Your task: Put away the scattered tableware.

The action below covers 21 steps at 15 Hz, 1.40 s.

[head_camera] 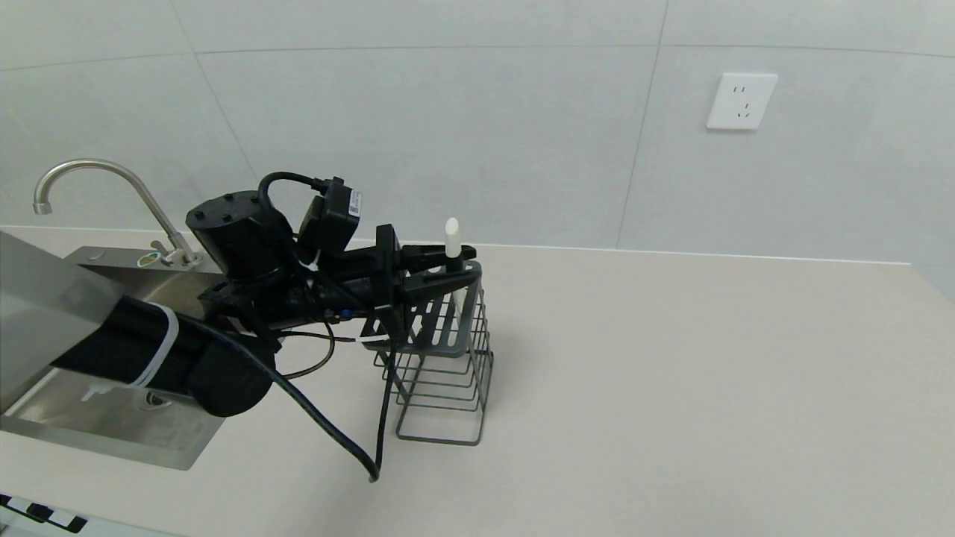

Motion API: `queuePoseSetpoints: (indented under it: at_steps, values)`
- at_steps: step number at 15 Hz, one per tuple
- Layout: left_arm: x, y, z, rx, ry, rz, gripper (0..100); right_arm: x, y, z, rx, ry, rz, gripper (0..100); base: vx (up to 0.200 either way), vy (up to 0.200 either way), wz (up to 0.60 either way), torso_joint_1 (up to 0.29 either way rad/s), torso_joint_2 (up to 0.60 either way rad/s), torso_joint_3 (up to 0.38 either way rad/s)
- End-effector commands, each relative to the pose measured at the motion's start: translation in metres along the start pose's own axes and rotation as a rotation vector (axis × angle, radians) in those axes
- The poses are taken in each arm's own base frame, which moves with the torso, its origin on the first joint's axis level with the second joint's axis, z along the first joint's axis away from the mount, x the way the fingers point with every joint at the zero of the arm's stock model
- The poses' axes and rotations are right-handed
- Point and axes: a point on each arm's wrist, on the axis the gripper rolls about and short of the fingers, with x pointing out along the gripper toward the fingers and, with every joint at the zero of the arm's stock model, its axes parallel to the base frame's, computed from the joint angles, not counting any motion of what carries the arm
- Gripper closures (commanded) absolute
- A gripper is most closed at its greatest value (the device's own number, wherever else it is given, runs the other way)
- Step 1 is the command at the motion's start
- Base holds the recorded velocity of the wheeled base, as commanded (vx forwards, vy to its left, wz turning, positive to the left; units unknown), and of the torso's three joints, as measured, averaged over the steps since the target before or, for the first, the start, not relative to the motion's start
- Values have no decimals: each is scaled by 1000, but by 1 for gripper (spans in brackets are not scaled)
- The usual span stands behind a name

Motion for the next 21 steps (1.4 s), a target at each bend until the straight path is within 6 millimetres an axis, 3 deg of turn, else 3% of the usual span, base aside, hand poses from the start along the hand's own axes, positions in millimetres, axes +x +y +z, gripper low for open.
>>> queuePoseSetpoints:
  at_steps: [1,4,5,11,14,15,17,19,21]
  values:
    - [0,-1,-4,-13,7,-1,100,0,0,0,-1,1,0,100,0,0,0,0,0,0]
    - [0,-2,-5,-17,9,-1,100,0,0,0,-1,1,0,100,0,0,0,0,0,0]
    - [-2,-4,-7,-26,14,-2,0,0,0,0,-1,1,1,100,0,0,0,0,0,0]
    - [-3,-5,-2,29,-12,22,0,0,0,0,1,1,1,100,0,0,0,0,0,0]
    - [-11,-4,18,121,-53,45,0,0,0,0,6,1,0,100,0,0,0,0,0,0]
    - [-19,-8,35,179,-75,63,0,0,0,0,7,4,1,100,0,0,0,0,0,0]
    - [-38,-36,67,243,-102,79,0,0,0,0,10,4,-2,100,0,0,0,0,0,0]
    - [-66,-91,102,276,-119,81,0,0,0,0,10,4,-2,100,0,0,0,0,0,0]
    - [-102,-156,121,311,-119,113,0,0,0,0,12,4,0,100,0,0,0,0,0,0]
